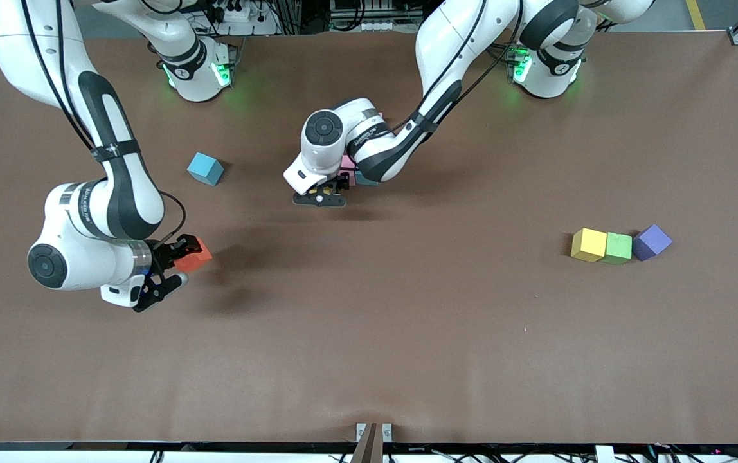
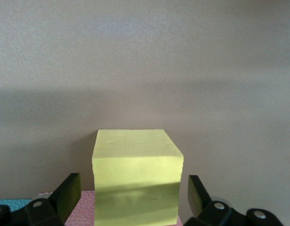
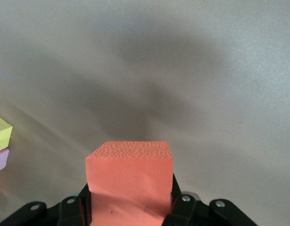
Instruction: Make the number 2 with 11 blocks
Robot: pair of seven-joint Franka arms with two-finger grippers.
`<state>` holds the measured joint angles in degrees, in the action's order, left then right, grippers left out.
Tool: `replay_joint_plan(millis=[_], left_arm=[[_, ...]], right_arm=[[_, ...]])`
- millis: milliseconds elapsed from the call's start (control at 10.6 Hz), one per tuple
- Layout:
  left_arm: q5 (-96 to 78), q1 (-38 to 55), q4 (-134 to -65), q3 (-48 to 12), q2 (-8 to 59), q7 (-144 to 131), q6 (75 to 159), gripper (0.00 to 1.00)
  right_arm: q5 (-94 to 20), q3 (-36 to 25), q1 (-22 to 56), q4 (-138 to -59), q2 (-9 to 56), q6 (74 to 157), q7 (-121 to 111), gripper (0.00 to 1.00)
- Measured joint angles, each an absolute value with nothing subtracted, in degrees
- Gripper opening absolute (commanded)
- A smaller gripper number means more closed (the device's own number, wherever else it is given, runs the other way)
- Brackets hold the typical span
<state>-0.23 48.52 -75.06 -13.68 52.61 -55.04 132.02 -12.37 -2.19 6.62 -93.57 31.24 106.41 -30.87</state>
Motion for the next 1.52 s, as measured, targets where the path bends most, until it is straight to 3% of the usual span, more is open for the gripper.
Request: replay_joint_plan(millis=[758,1515], left_arm=[[-0.2,44.5,-73.2,-13.1,46.8,-55.2,131.6,1.00],[0.6,29.0,-73.6,-12.4,32.0,-53.9,104.9,1.00]], right_arm=[[-12.4,-1.2,8.6,-93.4,31.0,107.2,-22.2,0.26],[-12.4,-1.1,17.4,-93.4,30.0,111.1,-4.2,0.26]])
